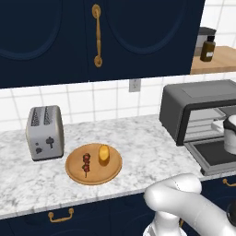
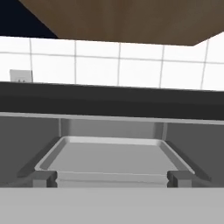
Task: Pick up the kebab skewer and baguette bread, and place them inside the toaster oven. Close the toaster oven door and start by setting the timer.
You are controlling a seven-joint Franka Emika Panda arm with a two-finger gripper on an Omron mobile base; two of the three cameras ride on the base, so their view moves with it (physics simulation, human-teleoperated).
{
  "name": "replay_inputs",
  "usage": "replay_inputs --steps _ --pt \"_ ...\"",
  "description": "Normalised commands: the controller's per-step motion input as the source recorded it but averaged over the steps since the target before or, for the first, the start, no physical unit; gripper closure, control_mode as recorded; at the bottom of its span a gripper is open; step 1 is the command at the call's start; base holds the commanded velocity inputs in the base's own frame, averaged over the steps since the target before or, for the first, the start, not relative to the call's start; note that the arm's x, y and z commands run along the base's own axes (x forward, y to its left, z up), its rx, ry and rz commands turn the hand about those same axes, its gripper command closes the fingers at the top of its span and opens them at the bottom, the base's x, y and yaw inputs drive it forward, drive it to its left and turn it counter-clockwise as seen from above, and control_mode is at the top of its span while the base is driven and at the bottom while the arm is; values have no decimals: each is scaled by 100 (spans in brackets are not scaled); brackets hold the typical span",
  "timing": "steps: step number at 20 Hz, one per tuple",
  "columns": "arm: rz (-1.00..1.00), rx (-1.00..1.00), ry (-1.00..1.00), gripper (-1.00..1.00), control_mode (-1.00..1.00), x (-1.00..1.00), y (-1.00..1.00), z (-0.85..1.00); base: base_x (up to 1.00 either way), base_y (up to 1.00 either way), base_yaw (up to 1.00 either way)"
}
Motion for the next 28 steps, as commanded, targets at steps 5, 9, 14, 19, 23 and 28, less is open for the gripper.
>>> replay_inputs --steps 5,9,14,19,23,28 --pt "1 -7 0 -100 -100 0 3 0 0 0 0" --pt "0 -6 0 -100 -100 2 20 -5 0 0 0" --pt "0 0 0 -100 -100 17 0 2 0 0 0" --pt "0 0 0 -100 -100 12 0 0 0 0 0" --pt "0 0 0 -100 -100 9 0 0 0 0 0" --pt "0 1 5 -100 -100 1 0 0 0 0 0"
